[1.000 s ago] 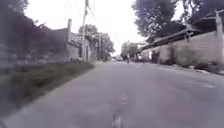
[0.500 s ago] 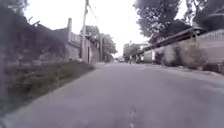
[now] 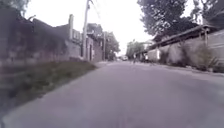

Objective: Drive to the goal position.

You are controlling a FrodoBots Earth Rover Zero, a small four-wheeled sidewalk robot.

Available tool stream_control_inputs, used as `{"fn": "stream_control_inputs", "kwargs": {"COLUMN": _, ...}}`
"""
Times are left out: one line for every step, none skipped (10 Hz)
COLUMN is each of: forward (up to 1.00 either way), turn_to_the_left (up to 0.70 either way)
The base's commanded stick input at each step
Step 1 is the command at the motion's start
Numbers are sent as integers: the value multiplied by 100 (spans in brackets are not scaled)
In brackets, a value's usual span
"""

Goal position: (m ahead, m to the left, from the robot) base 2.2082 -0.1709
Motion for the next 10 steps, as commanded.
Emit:
{"fn": "stream_control_inputs", "kwargs": {"forward": 100, "turn_to_the_left": 0}}
{"fn": "stream_control_inputs", "kwargs": {"forward": 100, "turn_to_the_left": 0}}
{"fn": "stream_control_inputs", "kwargs": {"forward": 100, "turn_to_the_left": 0}}
{"fn": "stream_control_inputs", "kwargs": {"forward": 100, "turn_to_the_left": 0}}
{"fn": "stream_control_inputs", "kwargs": {"forward": 100, "turn_to_the_left": -3}}
{"fn": "stream_control_inputs", "kwargs": {"forward": 100, "turn_to_the_left": -29}}
{"fn": "stream_control_inputs", "kwargs": {"forward": 100, "turn_to_the_left": -40}}
{"fn": "stream_control_inputs", "kwargs": {"forward": 100, "turn_to_the_left": -40}}
{"fn": "stream_control_inputs", "kwargs": {"forward": 100, "turn_to_the_left": -30}}
{"fn": "stream_control_inputs", "kwargs": {"forward": 100, "turn_to_the_left": 0}}
